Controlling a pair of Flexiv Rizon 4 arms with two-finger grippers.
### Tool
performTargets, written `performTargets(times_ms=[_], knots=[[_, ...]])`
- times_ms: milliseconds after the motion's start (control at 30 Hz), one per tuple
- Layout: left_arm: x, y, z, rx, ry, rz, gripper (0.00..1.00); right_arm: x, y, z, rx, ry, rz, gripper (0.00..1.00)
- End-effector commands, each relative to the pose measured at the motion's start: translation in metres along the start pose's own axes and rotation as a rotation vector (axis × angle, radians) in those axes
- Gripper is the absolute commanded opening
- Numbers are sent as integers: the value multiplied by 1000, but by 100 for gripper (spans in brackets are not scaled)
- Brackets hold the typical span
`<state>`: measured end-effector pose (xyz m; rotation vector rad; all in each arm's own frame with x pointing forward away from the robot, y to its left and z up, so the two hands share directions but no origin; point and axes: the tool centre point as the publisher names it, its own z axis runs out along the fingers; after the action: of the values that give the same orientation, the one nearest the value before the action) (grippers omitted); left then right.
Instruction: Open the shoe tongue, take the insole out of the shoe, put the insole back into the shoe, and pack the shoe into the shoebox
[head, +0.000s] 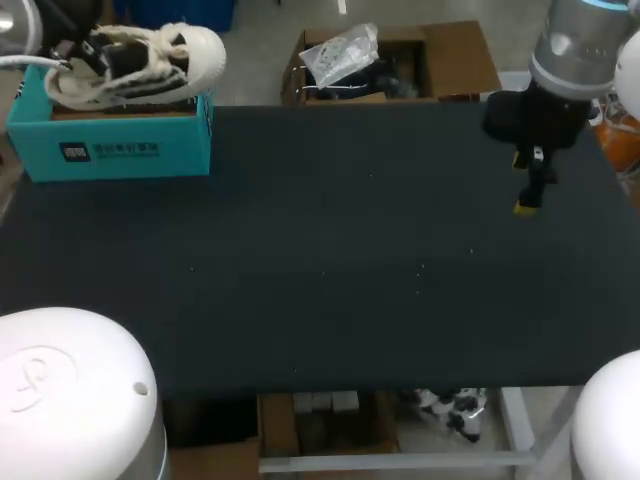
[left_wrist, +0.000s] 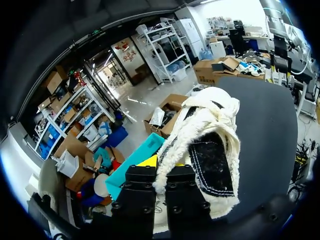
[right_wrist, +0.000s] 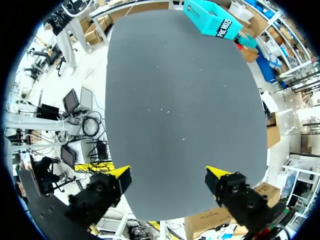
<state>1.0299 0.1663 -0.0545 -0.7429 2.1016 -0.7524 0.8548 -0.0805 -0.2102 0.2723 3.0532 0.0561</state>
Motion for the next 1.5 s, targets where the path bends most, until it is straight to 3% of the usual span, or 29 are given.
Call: performTargets(times_ms=[33, 300, 700, 1000, 1267, 1500], knots=[[-67, 18, 24, -7, -18, -7, 0, 0, 1, 0, 3, 0, 1, 100], [-133, 68, 88, 5, -44, -101, 0, 0, 1, 0, 3, 0, 1, 100], [-161, 133, 181, -67, -36, -125, 0, 0, 1, 0, 3, 0, 1, 100], [-147, 164, 226, -95, 48, -106, 0, 0, 1, 0, 3, 0, 1, 100], [-120, 171, 250, -98, 160, -69, 0, 0, 1, 0, 3, 0, 1, 100], [-89, 183, 272, -201, 264, -21, 0, 0, 1, 0, 3, 0, 1, 100]])
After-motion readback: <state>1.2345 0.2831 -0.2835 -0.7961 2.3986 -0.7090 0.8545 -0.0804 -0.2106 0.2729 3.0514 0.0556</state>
